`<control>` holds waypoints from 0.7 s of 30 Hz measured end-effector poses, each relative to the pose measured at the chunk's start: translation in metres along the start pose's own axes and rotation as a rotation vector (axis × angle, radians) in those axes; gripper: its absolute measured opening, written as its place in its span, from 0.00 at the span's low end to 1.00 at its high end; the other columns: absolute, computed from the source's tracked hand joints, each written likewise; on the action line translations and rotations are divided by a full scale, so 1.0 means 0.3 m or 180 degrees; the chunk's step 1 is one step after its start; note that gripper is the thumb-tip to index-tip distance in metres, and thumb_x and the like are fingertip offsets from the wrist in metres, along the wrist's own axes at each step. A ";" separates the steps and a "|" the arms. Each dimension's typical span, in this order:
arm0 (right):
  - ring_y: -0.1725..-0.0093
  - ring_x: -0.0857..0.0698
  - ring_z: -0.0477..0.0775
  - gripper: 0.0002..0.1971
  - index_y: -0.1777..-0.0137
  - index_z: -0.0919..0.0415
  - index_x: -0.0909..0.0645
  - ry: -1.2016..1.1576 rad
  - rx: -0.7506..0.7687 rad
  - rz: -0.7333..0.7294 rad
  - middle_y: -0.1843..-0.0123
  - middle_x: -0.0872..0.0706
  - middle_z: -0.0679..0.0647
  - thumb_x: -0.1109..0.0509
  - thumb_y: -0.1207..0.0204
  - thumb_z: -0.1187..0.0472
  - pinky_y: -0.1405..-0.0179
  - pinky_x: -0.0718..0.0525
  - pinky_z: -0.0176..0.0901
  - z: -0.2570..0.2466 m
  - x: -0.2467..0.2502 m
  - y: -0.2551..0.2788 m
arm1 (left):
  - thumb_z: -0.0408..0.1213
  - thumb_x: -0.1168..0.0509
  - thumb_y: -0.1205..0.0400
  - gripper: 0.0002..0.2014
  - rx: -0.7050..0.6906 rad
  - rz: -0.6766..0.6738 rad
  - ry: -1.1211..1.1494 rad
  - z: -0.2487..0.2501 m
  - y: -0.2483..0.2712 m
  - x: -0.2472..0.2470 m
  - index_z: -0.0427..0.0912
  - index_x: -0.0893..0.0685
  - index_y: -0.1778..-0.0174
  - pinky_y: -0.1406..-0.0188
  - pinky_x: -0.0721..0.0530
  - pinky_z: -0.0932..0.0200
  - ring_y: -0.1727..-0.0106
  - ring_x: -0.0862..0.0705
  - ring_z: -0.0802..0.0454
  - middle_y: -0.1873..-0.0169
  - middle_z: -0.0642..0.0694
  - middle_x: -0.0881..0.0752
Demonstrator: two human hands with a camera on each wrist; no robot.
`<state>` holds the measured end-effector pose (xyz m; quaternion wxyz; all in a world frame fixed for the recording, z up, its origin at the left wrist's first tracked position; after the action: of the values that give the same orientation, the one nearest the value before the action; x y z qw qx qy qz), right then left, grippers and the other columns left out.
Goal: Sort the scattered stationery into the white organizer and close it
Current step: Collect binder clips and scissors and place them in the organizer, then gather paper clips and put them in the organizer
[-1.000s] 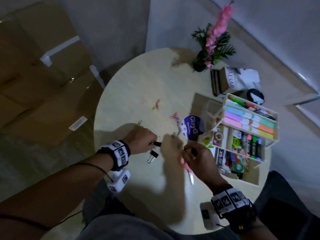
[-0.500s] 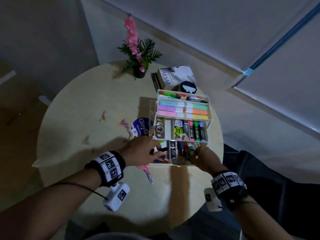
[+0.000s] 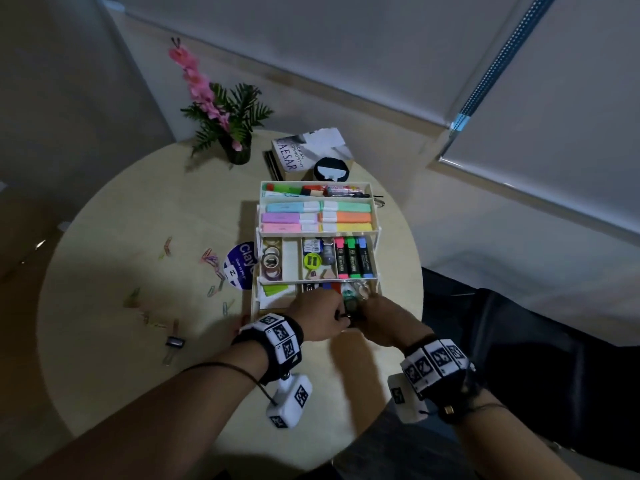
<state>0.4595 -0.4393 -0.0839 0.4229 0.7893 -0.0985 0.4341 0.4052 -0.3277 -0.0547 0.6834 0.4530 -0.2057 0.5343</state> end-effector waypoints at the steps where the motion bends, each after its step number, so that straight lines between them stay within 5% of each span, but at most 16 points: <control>1: 0.38 0.12 0.65 0.14 0.33 0.57 0.14 -0.0091 0.0046 0.0086 0.37 0.11 0.62 0.35 0.14 0.58 0.43 0.14 0.51 0.006 0.020 0.021 | 0.52 0.30 0.16 0.12 0.0038 -0.0045 -0.0052 0.009 -0.015 -0.009 0.47 0.12 0.57 0.68 0.22 0.57 0.61 0.15 0.47 0.61 0.47 0.12; 4: 0.41 0.13 0.65 0.13 0.35 0.61 0.12 -0.0286 0.0239 0.0354 0.39 0.12 0.64 0.33 0.16 0.64 0.43 0.15 0.53 0.026 0.068 0.081 | 0.53 0.29 0.18 0.14 0.0136 -0.0228 -0.0091 0.027 -0.053 -0.043 0.46 0.11 0.58 0.63 0.13 0.51 0.61 0.12 0.45 0.63 0.46 0.11; 11: 0.47 0.14 0.60 0.08 0.44 0.60 0.10 -0.0652 0.0493 0.0555 0.46 0.15 0.59 0.29 0.18 0.64 0.50 0.23 0.41 0.069 0.075 0.165 | 0.47 0.24 0.20 0.09 0.0101 -0.0226 0.0667 0.060 -0.097 -0.071 0.45 0.10 0.56 0.67 0.21 0.59 0.63 0.16 0.55 0.62 0.52 0.12; 16: 0.47 0.14 0.59 0.10 0.41 0.58 0.09 -0.0693 0.0407 0.0565 0.44 0.15 0.59 0.28 0.20 0.64 0.49 0.22 0.40 0.072 0.059 0.172 | 0.43 0.21 0.24 0.11 -0.0012 -0.0137 0.0896 0.081 -0.104 -0.069 0.45 0.10 0.48 0.48 0.11 0.47 0.51 0.11 0.49 0.52 0.49 0.09; 21: 0.45 0.12 0.61 0.13 0.39 0.58 0.09 -0.0559 0.0422 0.0695 0.44 0.12 0.60 0.28 0.21 0.66 0.48 0.19 0.40 0.032 0.058 0.166 | 0.45 0.27 0.21 0.11 -0.0389 -0.0270 0.0597 0.105 -0.054 -0.099 0.53 0.14 0.44 0.49 0.10 0.48 0.50 0.12 0.51 0.50 0.53 0.11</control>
<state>0.4496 -0.4739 -0.0441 0.3098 0.8351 -0.1915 0.4123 0.4161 -0.3707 -0.0679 0.7480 0.3669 -0.1538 0.5313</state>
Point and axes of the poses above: each hand's wrist, its own y-axis away from the middle knuckle, its own x-axis out of the back of the hand, z = x × y, the point moved 8 cm from there along -y, towards the middle knuckle
